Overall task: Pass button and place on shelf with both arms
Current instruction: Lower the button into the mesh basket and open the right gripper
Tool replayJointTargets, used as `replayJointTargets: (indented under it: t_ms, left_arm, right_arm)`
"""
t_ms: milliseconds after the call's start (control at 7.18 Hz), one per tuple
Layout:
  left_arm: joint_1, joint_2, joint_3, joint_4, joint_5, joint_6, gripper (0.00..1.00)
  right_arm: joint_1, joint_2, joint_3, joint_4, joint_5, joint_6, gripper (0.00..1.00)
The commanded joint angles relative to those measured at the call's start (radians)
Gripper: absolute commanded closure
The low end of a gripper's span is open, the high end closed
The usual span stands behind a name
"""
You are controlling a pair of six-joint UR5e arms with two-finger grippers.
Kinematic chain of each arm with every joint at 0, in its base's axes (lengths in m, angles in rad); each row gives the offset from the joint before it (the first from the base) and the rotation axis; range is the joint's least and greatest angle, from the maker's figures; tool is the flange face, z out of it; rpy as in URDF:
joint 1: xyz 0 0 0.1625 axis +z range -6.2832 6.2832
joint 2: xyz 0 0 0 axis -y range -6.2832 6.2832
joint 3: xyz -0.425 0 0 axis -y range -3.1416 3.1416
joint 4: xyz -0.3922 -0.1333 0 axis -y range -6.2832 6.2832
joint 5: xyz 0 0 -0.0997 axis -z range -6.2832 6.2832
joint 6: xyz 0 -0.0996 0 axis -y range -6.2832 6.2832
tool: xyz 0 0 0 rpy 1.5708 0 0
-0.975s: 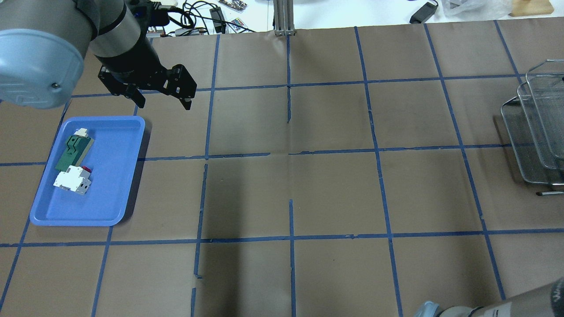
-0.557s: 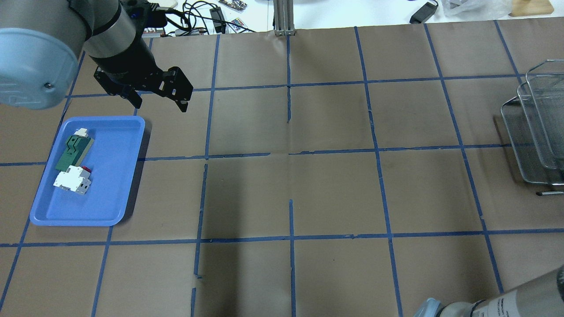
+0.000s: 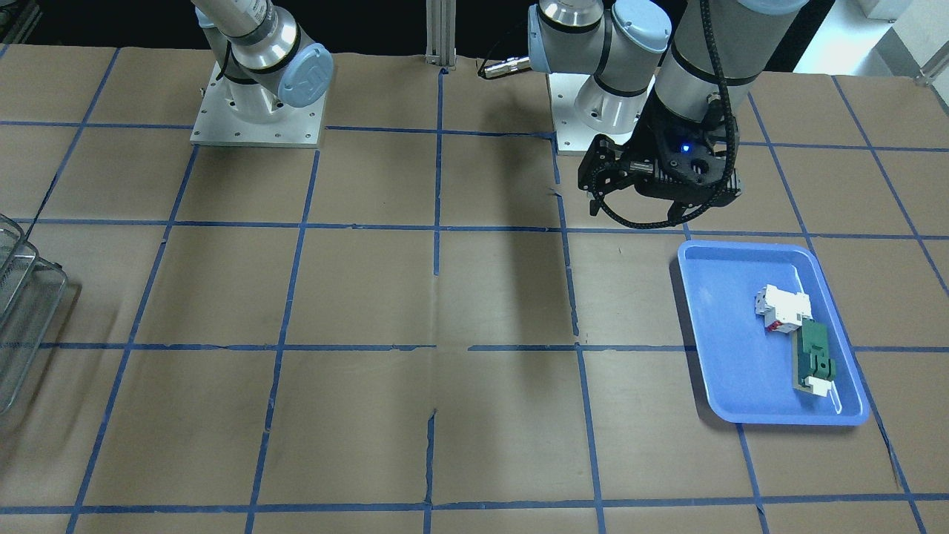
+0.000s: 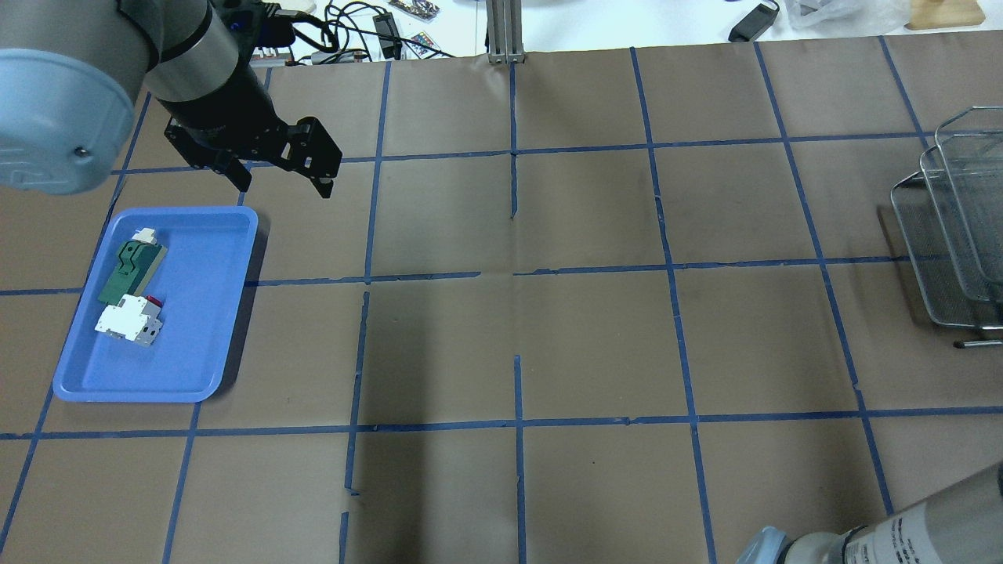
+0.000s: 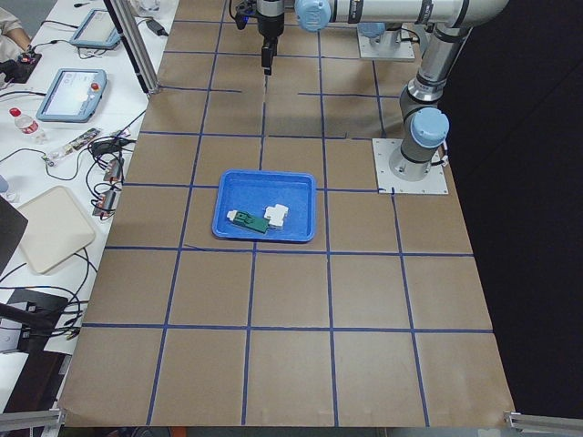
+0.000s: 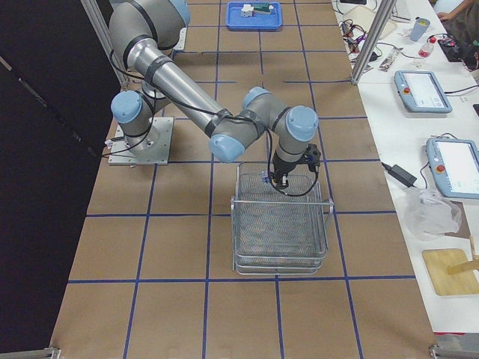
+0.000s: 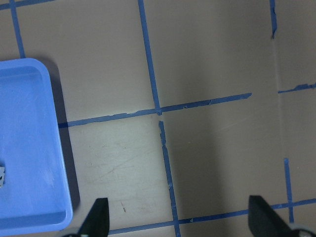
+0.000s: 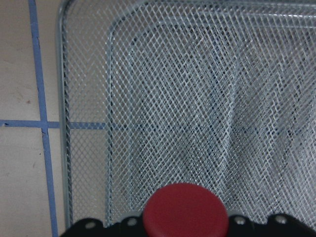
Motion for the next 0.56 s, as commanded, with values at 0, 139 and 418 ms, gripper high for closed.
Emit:
replayJointTargets:
  t_ms: [0, 139, 418]
  left_arm:
    - [0.002, -0.001, 0.012, 0.0, -0.006, 0.001, 0.0]
    - [0.002, 0.0, 0.012, 0.0, 0.004, 0.001, 0.0]
    - [0.002, 0.002, 0.015, -0.001, 0.004, 0.001, 0.0]
  right_arm:
    - [-0.001, 0.002, 0.003, 0.002, -0.003, 0.004, 0.24]
    - [-0.001, 0.001, 0.003, 0.005, -0.005, 0.004, 0.21]
    - [0.0, -0.024, -0.008, 0.026, -0.005, 0.004, 0.12]
